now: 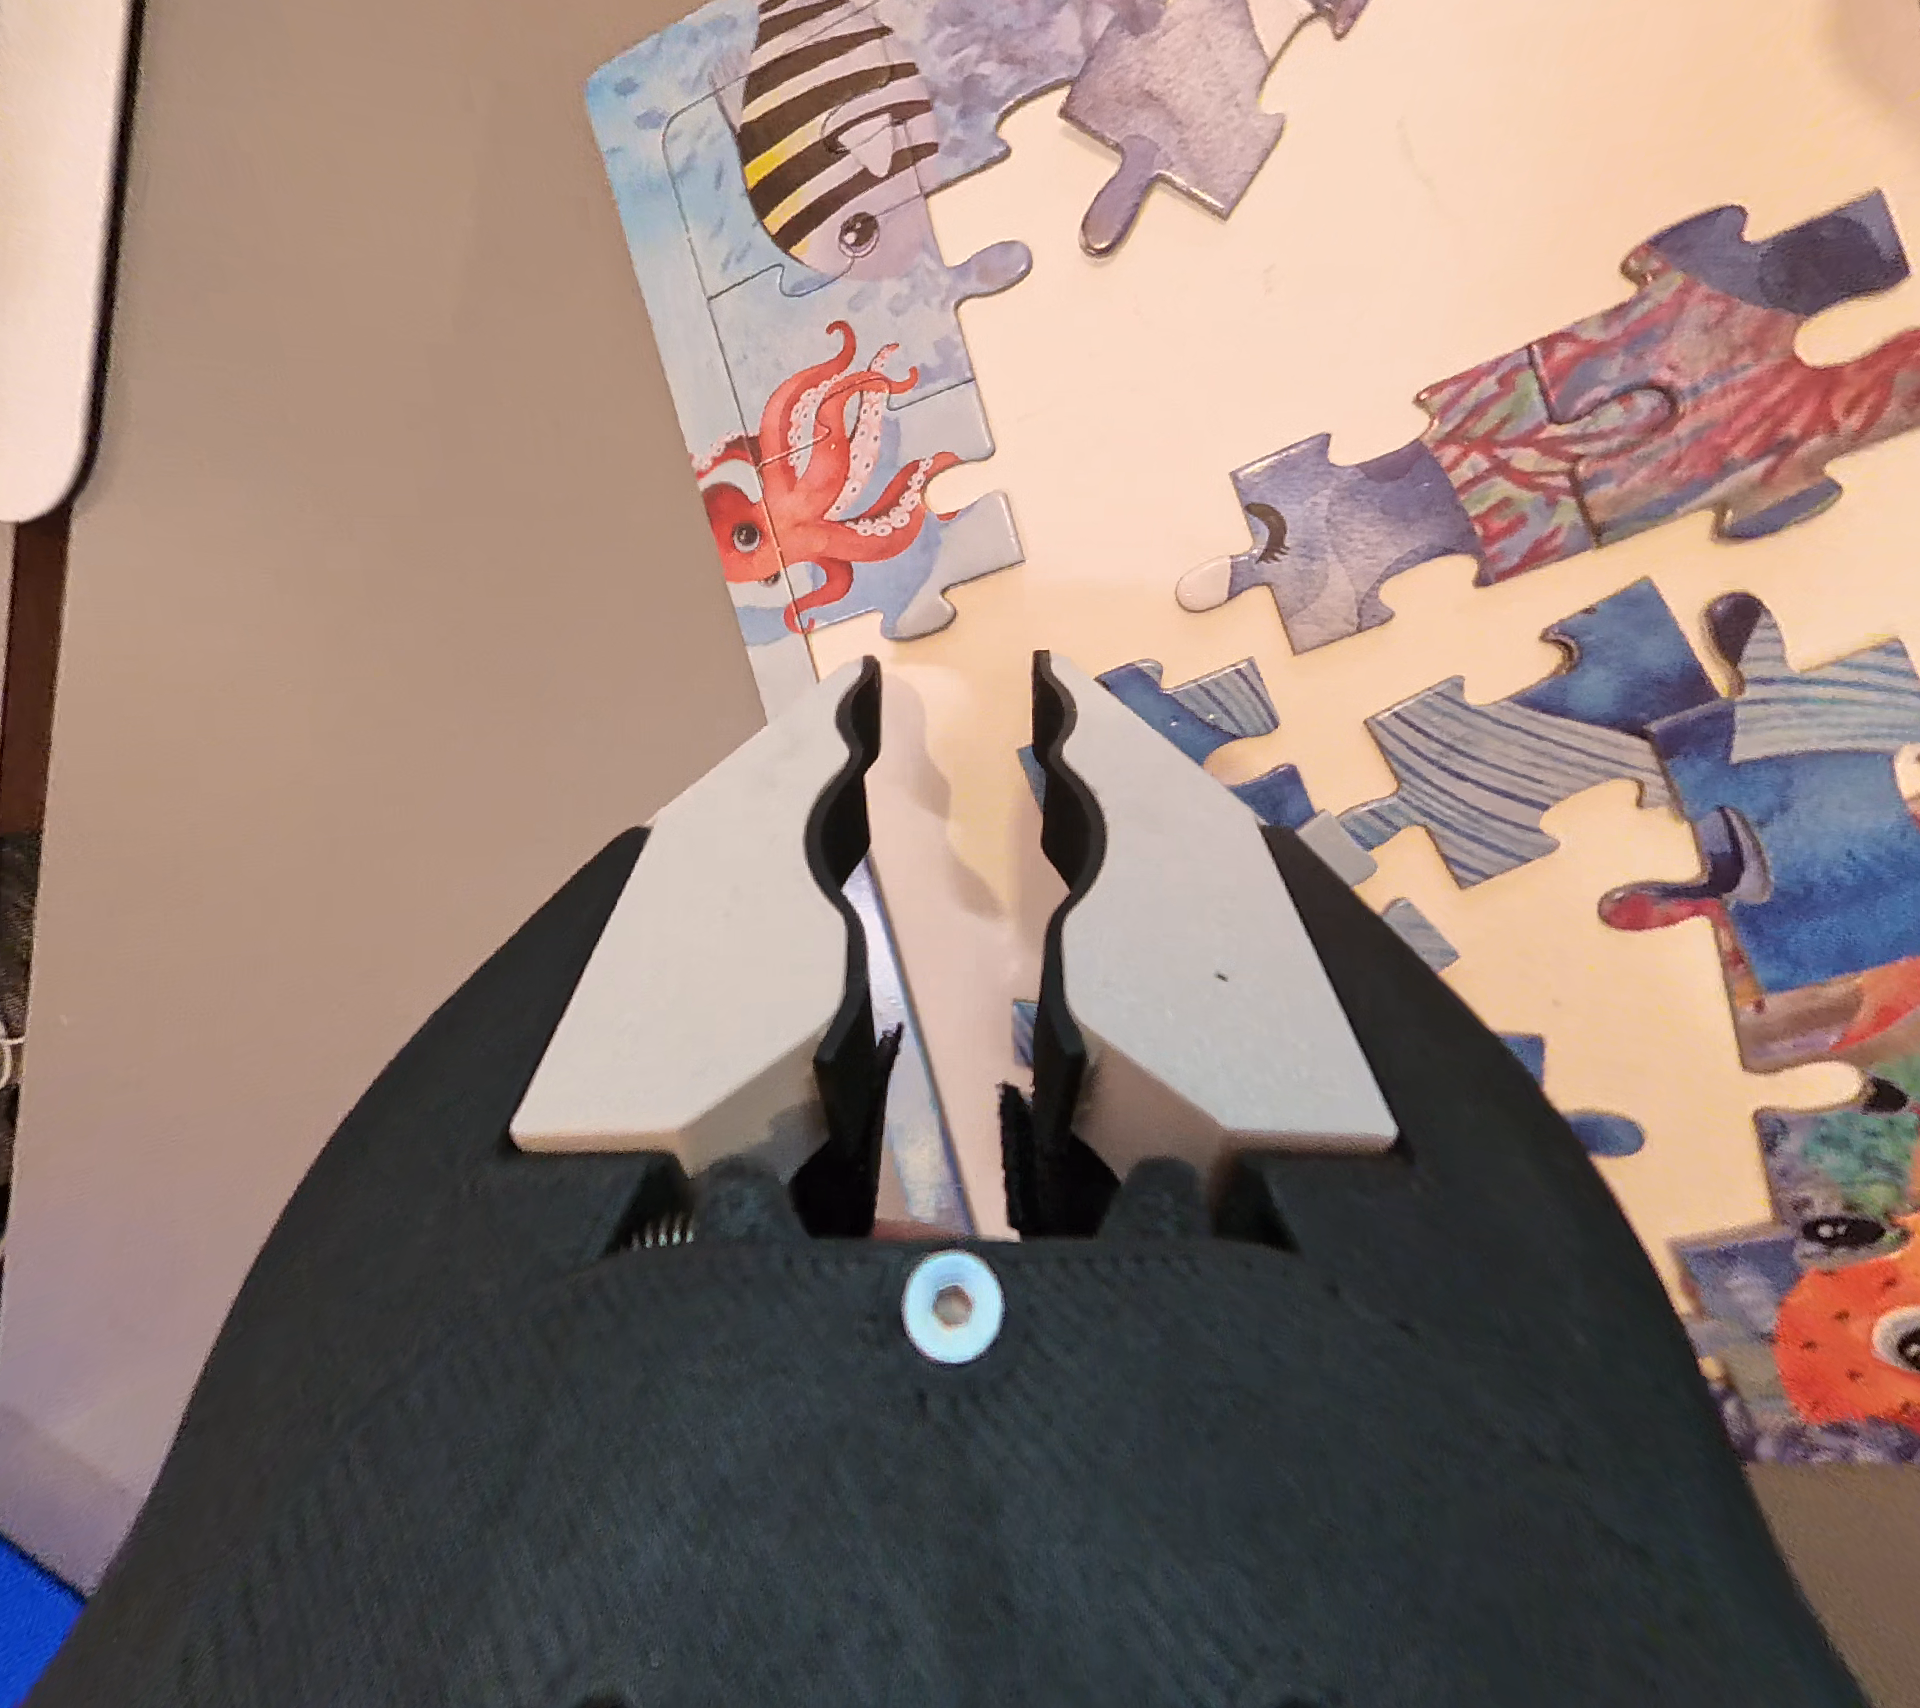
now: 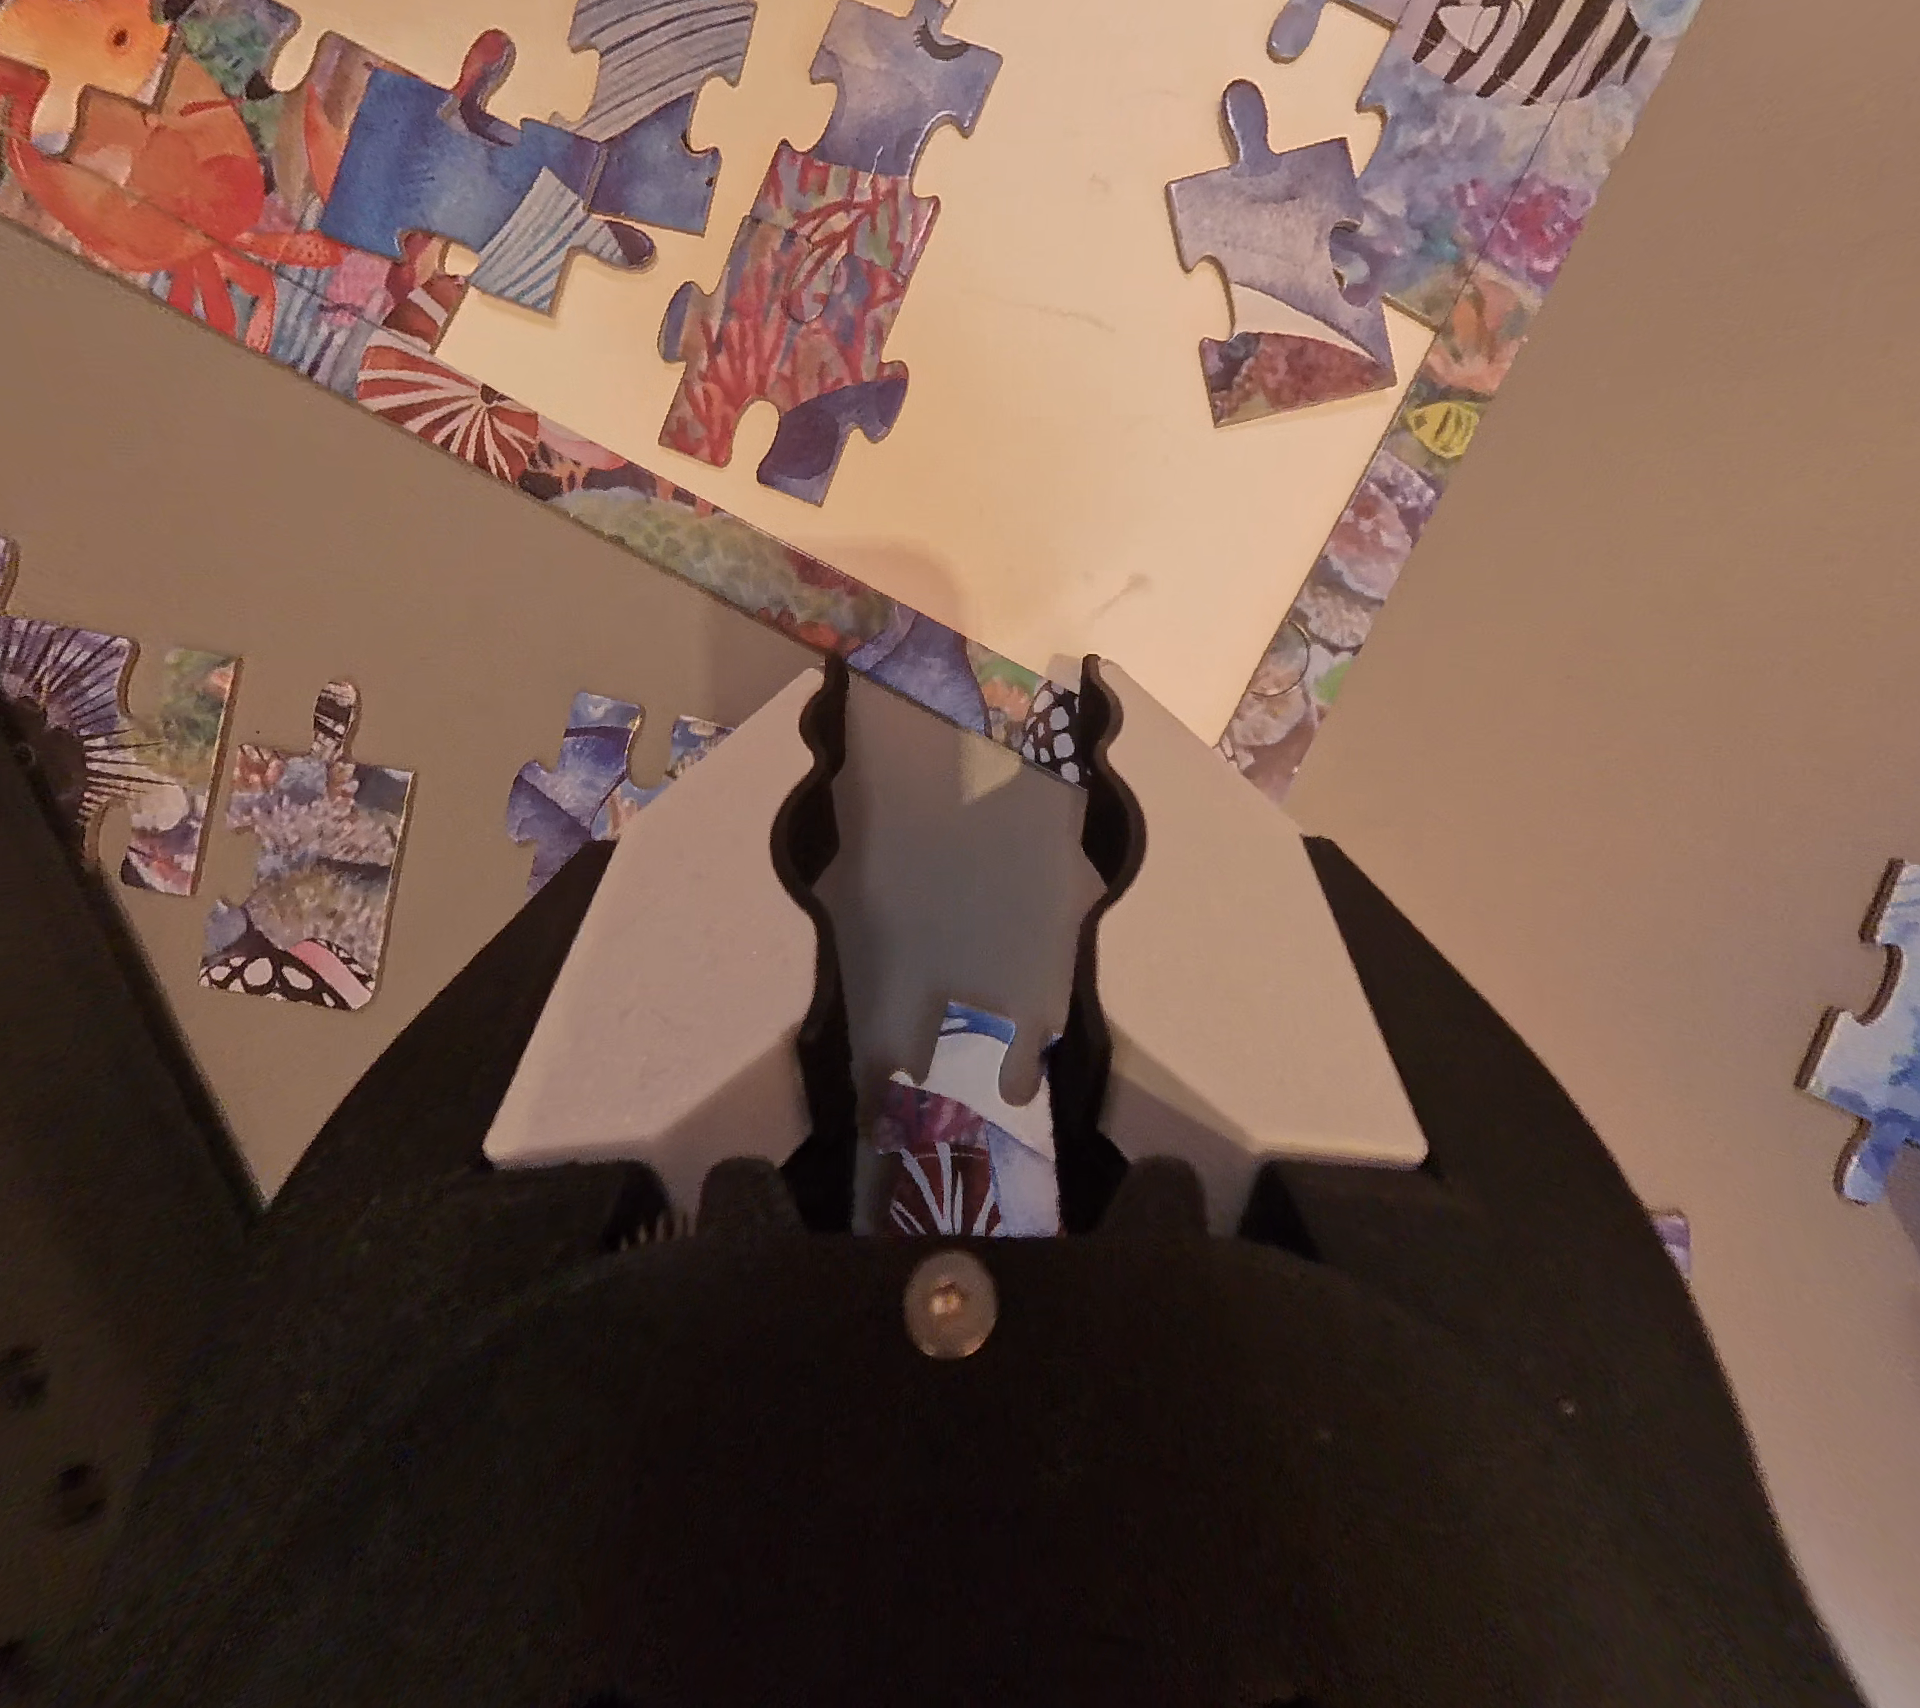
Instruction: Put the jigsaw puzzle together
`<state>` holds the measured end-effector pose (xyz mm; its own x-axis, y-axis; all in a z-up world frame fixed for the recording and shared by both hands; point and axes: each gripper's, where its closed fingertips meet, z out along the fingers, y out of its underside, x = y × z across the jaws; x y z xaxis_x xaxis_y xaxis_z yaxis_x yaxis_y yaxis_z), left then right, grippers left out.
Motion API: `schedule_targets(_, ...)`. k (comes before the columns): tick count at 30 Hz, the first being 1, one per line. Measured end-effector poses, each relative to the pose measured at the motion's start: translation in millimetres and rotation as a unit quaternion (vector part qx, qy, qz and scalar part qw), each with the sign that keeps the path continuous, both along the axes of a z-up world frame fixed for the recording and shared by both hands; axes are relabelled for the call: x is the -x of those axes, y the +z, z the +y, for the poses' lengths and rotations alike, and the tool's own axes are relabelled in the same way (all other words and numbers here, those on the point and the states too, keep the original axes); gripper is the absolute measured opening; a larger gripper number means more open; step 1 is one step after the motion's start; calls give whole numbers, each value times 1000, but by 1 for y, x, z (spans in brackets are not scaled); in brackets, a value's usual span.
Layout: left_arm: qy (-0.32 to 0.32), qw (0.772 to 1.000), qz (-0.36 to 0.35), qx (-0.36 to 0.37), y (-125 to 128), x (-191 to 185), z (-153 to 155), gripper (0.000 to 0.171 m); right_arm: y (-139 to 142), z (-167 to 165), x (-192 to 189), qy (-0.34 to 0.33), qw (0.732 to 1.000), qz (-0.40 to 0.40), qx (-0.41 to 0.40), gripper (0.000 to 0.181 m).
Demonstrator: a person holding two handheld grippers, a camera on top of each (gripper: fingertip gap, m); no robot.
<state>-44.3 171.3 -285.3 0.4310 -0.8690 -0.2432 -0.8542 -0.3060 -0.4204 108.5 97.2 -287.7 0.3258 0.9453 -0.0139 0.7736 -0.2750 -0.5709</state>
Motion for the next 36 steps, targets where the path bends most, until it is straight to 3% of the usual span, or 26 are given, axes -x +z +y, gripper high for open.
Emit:
schedule_targets(7, 21, 996, 0, -81, 1, -16, 28, 16, 2, -20, 7, 24, 999, 1, 40, 42)
schedule_targets(13, -3, 995, -89, -53, 23, -36, 15, 56, 18, -55, -5, 27, 998, 25, 47, 64)
schedule_targets(15, -6, 993, -107, -57, 31, -43, 14, 57, 23, -71, -4, 30, 998, 33, 53, 77)
schedule_targets(17, -12, 993, -99, -62, 31, -47, 12, 57, 28, -88, 10, 47, 997, 48, 49, 79)
schedule_targets(21, -15, 993, -94, -66, 30, -49, 11, 57, 5, -115, 34, 76, 996, 7, 34, 92)
schedule_targets(28, -12, 992, -102, -78, 41, -46, 11, 59, -3, -87, 32, 40, 999, -16, -10, 106)
schedule_targets(31, -13, 992, -99, -79, 42, -46, 11, 59, 1, -62, 23, 11, 999, -19, -39, 71)
schedule_targets(36, -12, 991, -102, -80, 43, -45, 12, 59, 15, -50, 12, -9, 998, -25, -51, 80)
